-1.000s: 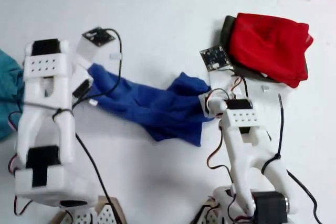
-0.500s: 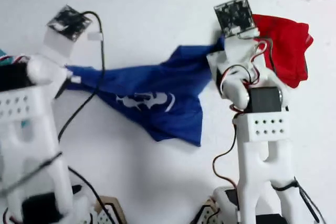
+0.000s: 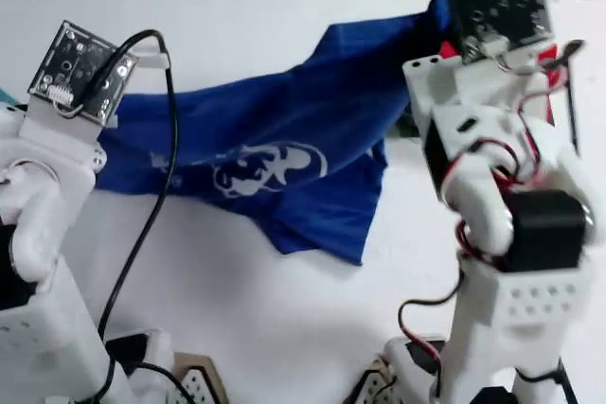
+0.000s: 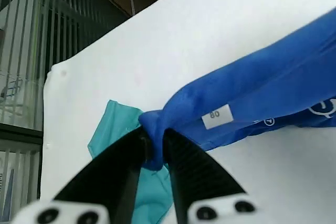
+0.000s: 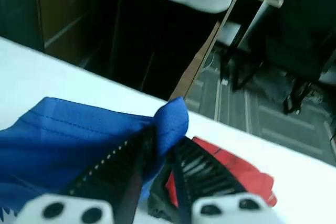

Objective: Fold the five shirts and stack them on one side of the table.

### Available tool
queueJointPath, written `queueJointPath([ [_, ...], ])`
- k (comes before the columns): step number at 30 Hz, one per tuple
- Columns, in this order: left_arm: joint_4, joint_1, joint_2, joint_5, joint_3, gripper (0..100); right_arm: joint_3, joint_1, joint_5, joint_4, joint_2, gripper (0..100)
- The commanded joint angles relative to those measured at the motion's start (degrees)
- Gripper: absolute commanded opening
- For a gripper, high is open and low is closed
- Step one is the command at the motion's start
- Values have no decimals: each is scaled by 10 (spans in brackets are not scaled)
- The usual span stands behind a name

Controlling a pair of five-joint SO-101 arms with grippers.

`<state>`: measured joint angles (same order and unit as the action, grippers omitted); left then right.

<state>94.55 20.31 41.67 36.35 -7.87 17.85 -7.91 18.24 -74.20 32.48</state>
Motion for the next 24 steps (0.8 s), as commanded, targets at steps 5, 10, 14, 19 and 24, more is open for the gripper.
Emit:
queueJointPath([
  [5, -8, 4, 58, -27, -20, 24, 159, -3, 2, -59, 21, 20],
  [10, -21, 4, 110, -32, -20, 24, 257, 0, 3, -92, 21, 20],
  [14, -31, 4, 143, -31, -20, 24, 302, 0, 3, -111, 21, 20],
  [19, -45, 5, 164, -32, -20, 24, 345, 0, 3, -126, 22, 20],
  [24, -53, 5, 175, -60, -42, 24, 418, 1, 4, -151, 22, 20],
])
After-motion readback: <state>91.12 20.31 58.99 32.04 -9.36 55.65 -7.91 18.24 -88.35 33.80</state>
